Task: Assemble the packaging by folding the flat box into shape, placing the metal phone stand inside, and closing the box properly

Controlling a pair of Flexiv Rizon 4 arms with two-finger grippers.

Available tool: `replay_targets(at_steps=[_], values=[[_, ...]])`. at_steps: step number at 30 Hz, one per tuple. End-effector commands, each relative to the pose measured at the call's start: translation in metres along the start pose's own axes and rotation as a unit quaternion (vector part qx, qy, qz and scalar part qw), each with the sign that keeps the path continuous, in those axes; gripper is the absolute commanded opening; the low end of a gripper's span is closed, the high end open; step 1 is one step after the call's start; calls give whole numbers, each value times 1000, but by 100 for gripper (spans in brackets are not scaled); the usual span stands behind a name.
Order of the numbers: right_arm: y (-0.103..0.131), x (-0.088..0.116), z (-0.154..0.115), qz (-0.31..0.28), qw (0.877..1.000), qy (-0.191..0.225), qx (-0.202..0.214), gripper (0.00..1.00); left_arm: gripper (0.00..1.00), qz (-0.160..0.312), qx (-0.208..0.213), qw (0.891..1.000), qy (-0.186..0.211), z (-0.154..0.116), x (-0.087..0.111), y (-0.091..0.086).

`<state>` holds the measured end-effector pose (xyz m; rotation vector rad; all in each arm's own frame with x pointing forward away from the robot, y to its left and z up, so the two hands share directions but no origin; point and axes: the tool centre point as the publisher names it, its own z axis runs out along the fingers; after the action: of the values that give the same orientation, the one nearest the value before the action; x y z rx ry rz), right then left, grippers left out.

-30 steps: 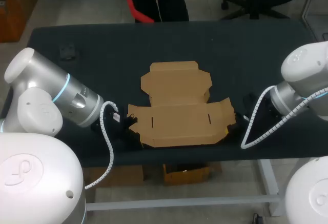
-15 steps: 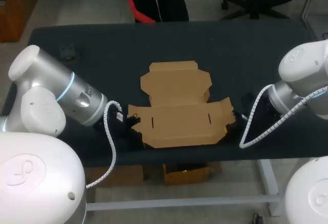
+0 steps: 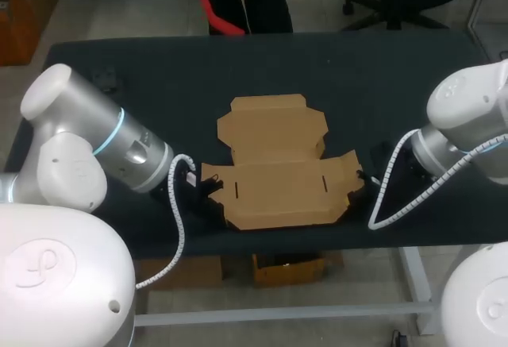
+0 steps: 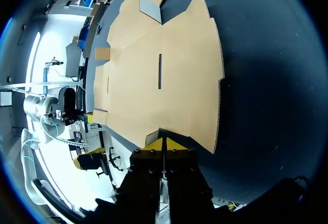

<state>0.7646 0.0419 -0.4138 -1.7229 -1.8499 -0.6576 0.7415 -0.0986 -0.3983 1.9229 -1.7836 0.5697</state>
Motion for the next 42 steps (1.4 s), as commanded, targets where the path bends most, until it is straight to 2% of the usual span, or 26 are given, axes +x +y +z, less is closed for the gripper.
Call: replay_targets(at_steps=[1,17,42], values=[[-1,2,1,0,1000,-4,-1,0,0,0,0,1000,-8,3,4,0],[-1,1,4,5,1000,-10,2,0,0,-2,-4,1000,-12,9,1,2],[-1,7,8,2,1000,-22,1,0,0,14,4,999,-40,13,17,7]])
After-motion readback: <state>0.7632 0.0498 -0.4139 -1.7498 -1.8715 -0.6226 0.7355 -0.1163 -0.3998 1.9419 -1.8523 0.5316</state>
